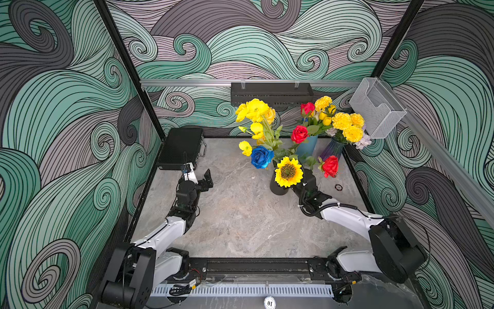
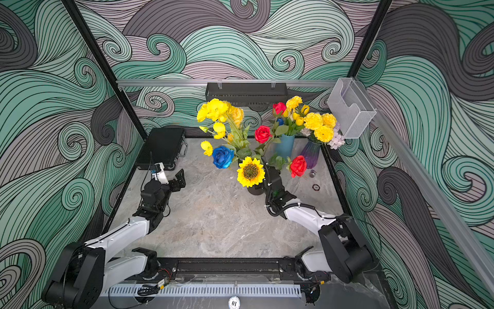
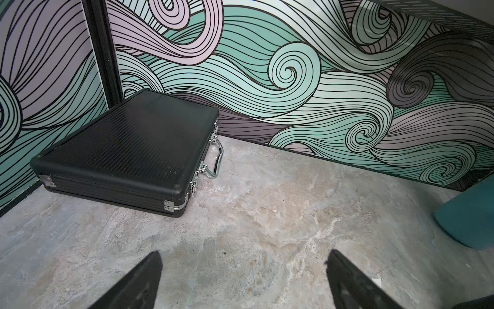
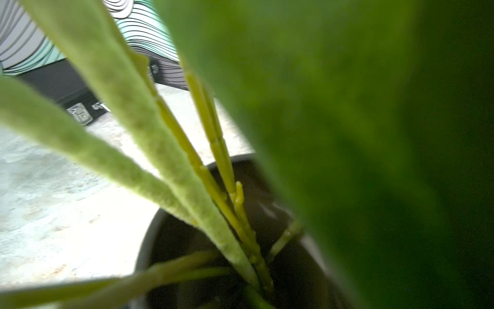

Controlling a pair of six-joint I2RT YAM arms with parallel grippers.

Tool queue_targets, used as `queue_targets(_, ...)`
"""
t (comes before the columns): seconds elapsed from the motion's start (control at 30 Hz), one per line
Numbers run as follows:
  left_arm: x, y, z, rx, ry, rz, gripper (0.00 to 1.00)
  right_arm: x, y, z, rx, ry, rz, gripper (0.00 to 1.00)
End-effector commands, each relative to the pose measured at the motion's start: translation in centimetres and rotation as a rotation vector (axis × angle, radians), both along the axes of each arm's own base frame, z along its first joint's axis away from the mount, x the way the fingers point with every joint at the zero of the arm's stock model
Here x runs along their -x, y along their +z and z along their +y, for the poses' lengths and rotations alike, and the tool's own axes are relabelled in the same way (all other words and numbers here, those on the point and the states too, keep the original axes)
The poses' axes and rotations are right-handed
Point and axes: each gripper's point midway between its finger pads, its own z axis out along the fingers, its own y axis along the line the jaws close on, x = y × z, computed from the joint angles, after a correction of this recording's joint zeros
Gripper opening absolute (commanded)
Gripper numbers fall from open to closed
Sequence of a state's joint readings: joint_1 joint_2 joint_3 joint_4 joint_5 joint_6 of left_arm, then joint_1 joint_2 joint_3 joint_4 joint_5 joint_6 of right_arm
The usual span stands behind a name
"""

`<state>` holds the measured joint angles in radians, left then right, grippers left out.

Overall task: Pick out yellow flowers from the vase
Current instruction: Move the vase to the center of the board.

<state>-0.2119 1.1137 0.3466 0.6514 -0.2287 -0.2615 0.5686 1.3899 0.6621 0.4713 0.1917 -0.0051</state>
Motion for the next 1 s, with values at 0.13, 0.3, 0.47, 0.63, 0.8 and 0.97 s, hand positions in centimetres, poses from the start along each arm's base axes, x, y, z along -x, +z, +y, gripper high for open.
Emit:
queue_targets(0.13,-0.1,0.2,0.5,-0.004,0.021,-0.009,0.94,-0.5,3.4,6.2,-0.103,0.097,-0.086,0.37)
queue_targets(0.3,-0.1,0.2,0.5,-0.002,0.019,-0.011,0.94,-1.5,3.4,9.4,-0.113,0.120,-0.091,0.37)
queue_targets(0.47,0.0,0.4,0.6,-0.004,0.022,-0.017,0.94,-3.0,3.2,12.1,-0.128,0.129,-0.092,0.37)
queue_targets(0.63,0.1,0.4,0.5,-0.003,0.019,-0.010,0.94,-4.2,3.1,14.7,-0.129,0.159,-0.092,0.37)
queue_targets(0.8,0.2,0.6,0.5,-0.003,0.018,-0.011,0.94,-5.1,2.7,16.6,-0.112,0.192,-0.084,0.37)
queue_targets(0.97,0.1,0.6,0.6,0.000,0.020,-0.010,0.94,-5.4,2.5,17.1,-0.086,0.206,-0.073,0.45)
